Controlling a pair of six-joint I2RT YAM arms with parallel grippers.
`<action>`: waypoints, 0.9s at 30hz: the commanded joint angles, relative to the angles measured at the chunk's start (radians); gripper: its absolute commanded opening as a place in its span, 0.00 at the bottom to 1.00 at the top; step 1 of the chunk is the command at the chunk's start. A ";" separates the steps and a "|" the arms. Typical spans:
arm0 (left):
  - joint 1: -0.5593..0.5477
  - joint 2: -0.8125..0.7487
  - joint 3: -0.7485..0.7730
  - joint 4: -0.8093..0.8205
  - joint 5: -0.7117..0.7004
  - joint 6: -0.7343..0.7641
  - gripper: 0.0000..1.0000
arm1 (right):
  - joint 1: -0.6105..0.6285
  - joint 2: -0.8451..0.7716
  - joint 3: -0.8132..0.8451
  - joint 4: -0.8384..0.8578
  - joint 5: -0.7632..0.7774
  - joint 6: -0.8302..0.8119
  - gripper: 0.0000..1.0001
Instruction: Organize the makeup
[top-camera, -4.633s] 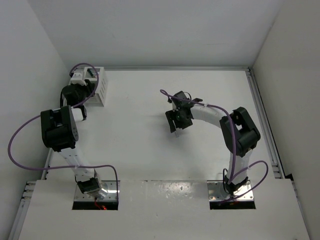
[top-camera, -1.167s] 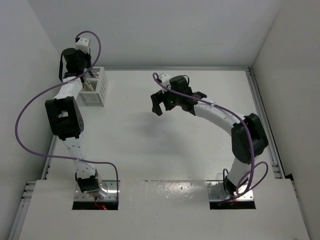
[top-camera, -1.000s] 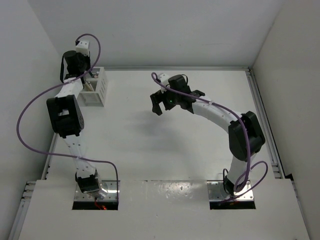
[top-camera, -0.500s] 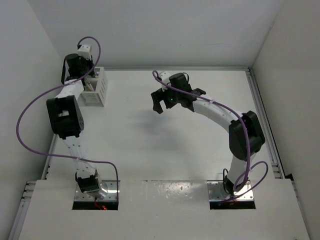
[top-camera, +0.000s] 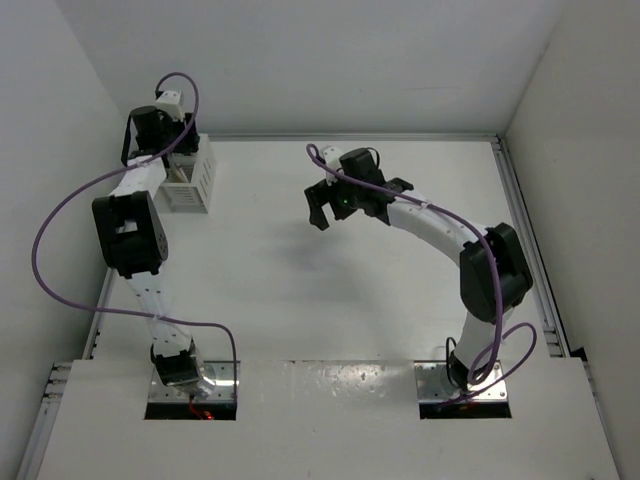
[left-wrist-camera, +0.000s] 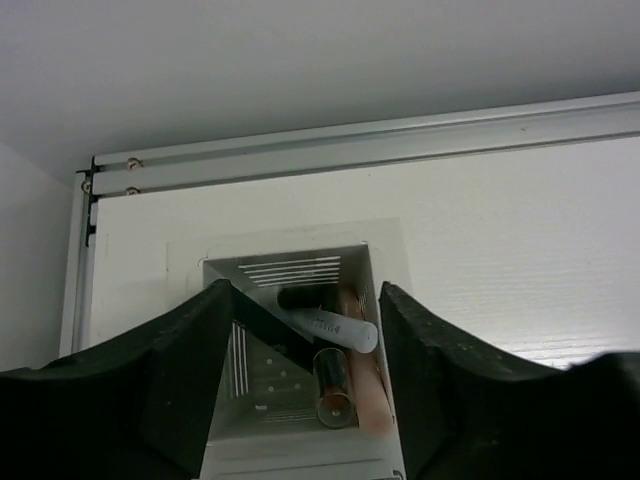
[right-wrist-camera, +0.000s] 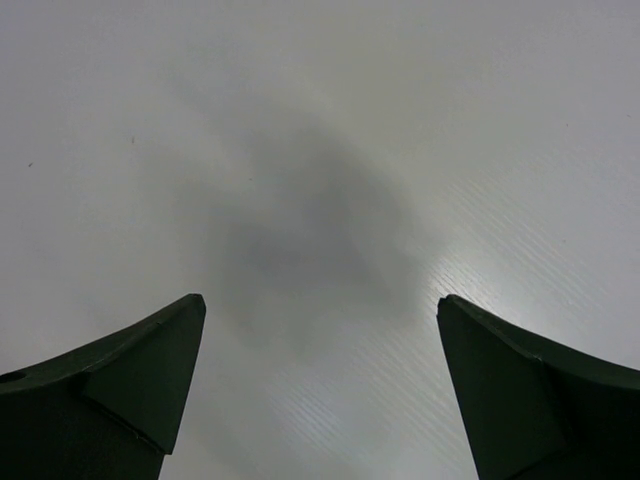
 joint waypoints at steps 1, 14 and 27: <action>0.013 -0.060 0.129 -0.029 -0.018 -0.056 0.67 | 0.002 -0.063 -0.004 0.006 0.013 -0.003 1.00; 0.120 -0.227 0.341 -0.308 -0.226 -0.129 0.75 | -0.158 -0.210 -0.091 -0.198 0.114 0.192 1.00; 0.246 -0.600 -0.277 -0.544 -0.475 -0.221 0.76 | -0.295 -0.279 -0.127 -0.484 0.487 0.212 1.00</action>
